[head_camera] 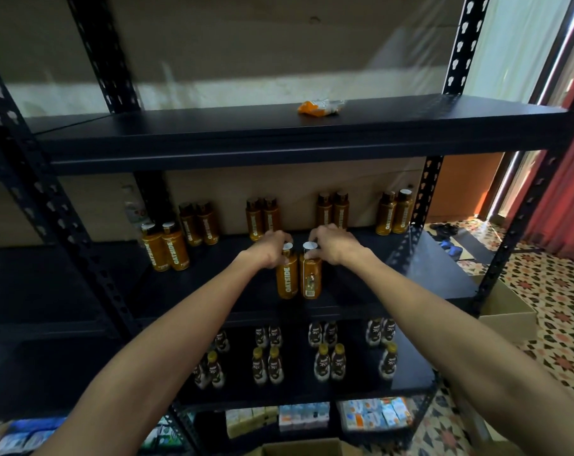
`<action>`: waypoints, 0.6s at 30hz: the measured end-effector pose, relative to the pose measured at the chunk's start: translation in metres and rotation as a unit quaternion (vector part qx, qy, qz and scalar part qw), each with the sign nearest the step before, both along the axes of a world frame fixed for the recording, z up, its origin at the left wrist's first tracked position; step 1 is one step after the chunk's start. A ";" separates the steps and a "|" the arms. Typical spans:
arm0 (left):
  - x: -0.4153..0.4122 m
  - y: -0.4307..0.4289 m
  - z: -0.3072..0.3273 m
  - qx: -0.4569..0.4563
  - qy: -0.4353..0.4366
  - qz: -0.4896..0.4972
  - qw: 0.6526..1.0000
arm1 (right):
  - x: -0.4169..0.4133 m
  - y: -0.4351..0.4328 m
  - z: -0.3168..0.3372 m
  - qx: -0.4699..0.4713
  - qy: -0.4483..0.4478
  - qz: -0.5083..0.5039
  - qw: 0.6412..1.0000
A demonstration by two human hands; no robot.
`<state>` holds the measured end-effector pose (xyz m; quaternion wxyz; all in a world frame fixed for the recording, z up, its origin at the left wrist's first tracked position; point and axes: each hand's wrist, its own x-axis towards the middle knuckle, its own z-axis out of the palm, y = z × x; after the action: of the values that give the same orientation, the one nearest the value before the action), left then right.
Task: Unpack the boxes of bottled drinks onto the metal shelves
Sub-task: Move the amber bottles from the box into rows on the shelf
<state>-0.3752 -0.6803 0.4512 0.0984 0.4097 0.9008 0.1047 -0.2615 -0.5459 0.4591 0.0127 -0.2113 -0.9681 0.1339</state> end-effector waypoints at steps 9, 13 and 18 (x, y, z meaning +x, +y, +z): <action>0.001 -0.004 -0.005 0.005 0.007 0.001 1.000 | -0.004 0.002 -0.001 -0.039 -0.011 -0.007 0.999; 0.002 -0.005 -0.007 0.014 0.010 0.002 1.000 | -0.003 -0.001 -0.005 -0.066 -0.024 0.038 0.997; 0.001 -0.007 -0.009 0.020 0.007 0.001 1.000 | -0.005 -0.005 -0.001 -0.051 -0.024 0.042 0.998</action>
<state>-0.3743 -0.6872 0.4420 0.0834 0.4111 0.8998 0.1197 -0.2662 -0.5506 0.4579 -0.0269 -0.1742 -0.9681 0.1782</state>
